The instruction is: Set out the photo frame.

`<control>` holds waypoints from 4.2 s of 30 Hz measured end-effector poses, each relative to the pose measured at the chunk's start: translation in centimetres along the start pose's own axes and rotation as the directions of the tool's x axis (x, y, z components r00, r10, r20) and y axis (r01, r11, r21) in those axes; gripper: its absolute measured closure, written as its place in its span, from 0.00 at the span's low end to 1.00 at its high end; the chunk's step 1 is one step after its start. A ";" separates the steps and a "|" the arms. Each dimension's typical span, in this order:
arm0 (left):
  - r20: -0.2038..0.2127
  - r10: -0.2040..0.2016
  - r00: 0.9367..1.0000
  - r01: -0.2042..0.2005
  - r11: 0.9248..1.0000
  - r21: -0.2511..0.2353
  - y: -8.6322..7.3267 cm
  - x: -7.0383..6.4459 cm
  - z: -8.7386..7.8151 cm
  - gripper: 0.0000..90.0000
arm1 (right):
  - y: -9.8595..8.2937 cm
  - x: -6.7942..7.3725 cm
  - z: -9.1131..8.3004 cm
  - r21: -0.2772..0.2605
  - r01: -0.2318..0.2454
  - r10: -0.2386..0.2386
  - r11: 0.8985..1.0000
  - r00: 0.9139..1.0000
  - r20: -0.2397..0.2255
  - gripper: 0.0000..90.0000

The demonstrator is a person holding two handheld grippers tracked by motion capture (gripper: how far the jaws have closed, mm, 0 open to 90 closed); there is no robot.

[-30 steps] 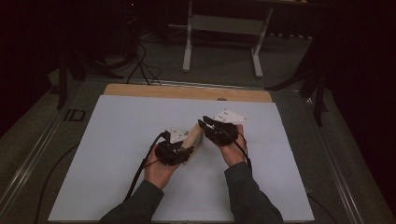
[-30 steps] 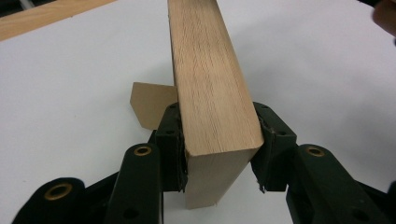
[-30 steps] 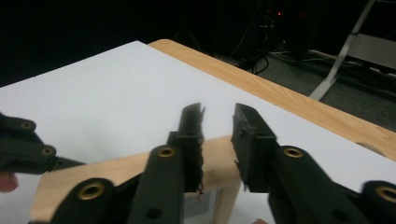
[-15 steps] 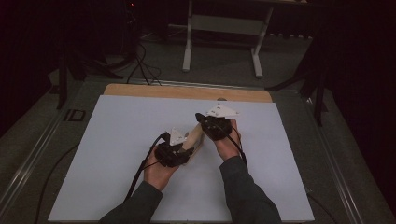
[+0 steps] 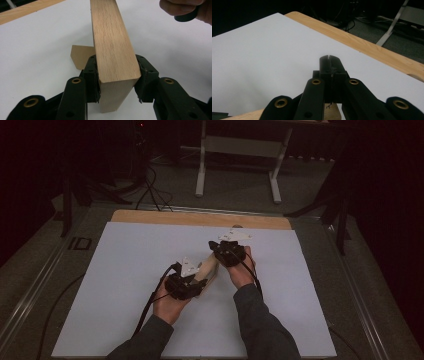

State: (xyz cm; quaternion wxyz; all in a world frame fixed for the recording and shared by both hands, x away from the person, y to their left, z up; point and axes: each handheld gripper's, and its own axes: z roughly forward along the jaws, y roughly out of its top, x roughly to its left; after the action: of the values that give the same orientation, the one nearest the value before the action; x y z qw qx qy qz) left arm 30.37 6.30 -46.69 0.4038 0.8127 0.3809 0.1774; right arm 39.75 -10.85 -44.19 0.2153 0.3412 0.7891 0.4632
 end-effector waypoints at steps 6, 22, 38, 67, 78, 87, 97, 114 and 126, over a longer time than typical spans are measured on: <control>0.000 0.001 1.000 -0.001 1.000 0.001 0.0 0.1 0.0 0.67 | -0.2 0.3 0.4 0.018 0.014 -0.014 1.000 1.000 -0.008 1.00; -0.019 0.019 1.000 -0.019 1.000 0.005 -0.1 0.2 -0.2 0.66 | -0.5 0.5 0.4 0.063 0.057 -0.057 0.996 0.998 0.007 1.00; -0.075 -0.004 0.997 0.005 1.000 0.008 -0.3 1.3 -0.6 0.62 | -0.7 0.5 -0.6 0.086 0.046 -0.046 0.995 0.999 0.009 1.00; -0.081 -0.024 0.996 0.026 0.999 0.024 -0.5 2.6 -0.9 0.59 | -1.3 0.7 -2.3 0.090 0.064 -0.063 0.994 0.998 -0.011 0.95; -0.081 -0.033 0.996 0.034 0.999 0.018 -0.7 2.6 -0.9 0.59 | -1.3 0.5 -3.8 0.043 0.091 -0.089 0.995 0.995 -0.042 0.83; -0.079 -0.031 0.996 0.033 0.999 0.022 -0.7 2.6 -1.0 0.60 | -2.2 -0.2 -5.4 0.036 0.081 -0.079 0.996 0.996 -0.051 0.63; -0.079 -0.038 0.996 0.040 0.999 0.015 -0.7 2.6 -0.9 0.60 | -3.3 -0.5 -6.2 0.027 0.084 -0.081 0.996 0.992 -0.099 0.49; -0.076 -0.036 0.996 0.038 0.999 0.023 -0.7 2.7 -1.0 0.61 | -4.5 -0.5 -4.3 0.100 0.113 -0.094 0.989 0.980 -0.178 0.37; -0.058 -0.029 0.998 0.030 0.999 0.023 -0.6 3.1 -1.0 0.62 | -4.8 -0.6 -3.1 0.117 0.101 -0.074 0.988 0.974 -0.215 0.45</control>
State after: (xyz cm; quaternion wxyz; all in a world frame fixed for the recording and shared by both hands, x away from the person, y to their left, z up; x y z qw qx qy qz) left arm 31.50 9.41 -46.56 0.3855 0.8062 0.4065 0.1902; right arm 36.46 -14.73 -46.94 0.1290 0.2682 0.8497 0.4352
